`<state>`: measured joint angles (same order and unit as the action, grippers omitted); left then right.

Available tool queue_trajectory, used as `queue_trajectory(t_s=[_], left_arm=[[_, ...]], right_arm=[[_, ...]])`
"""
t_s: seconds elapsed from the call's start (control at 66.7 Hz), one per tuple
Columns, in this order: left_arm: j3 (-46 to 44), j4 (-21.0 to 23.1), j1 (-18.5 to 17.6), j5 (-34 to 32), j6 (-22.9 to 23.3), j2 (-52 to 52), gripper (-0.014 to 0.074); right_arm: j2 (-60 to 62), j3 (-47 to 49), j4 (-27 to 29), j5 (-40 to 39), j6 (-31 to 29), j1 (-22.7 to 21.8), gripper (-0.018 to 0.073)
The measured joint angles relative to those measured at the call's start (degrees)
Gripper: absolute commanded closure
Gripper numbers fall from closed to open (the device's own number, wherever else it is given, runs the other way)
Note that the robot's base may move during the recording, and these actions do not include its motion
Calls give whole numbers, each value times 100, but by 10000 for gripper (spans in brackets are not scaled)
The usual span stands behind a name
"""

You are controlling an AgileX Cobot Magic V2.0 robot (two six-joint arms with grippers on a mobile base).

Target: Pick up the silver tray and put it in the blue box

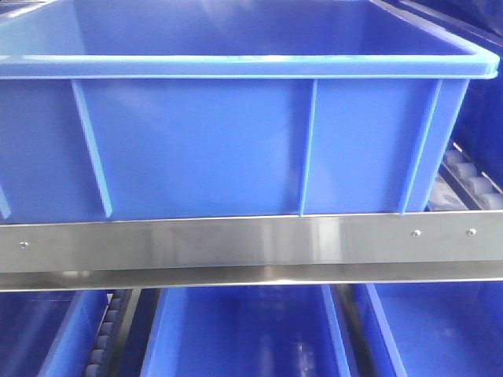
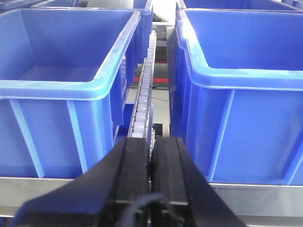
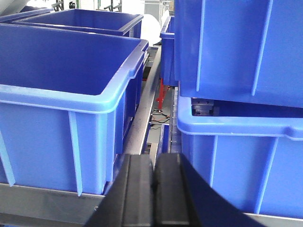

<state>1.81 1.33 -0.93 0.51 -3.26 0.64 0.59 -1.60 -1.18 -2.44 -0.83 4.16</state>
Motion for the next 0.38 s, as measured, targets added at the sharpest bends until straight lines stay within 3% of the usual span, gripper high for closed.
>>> queue_trajectory(t_s=[0.375], left_arm=[[0, 0, 0, 0, 0, 0, 603]], right_arm=[[0, 0, 0, 0, 4, 0, 505]])
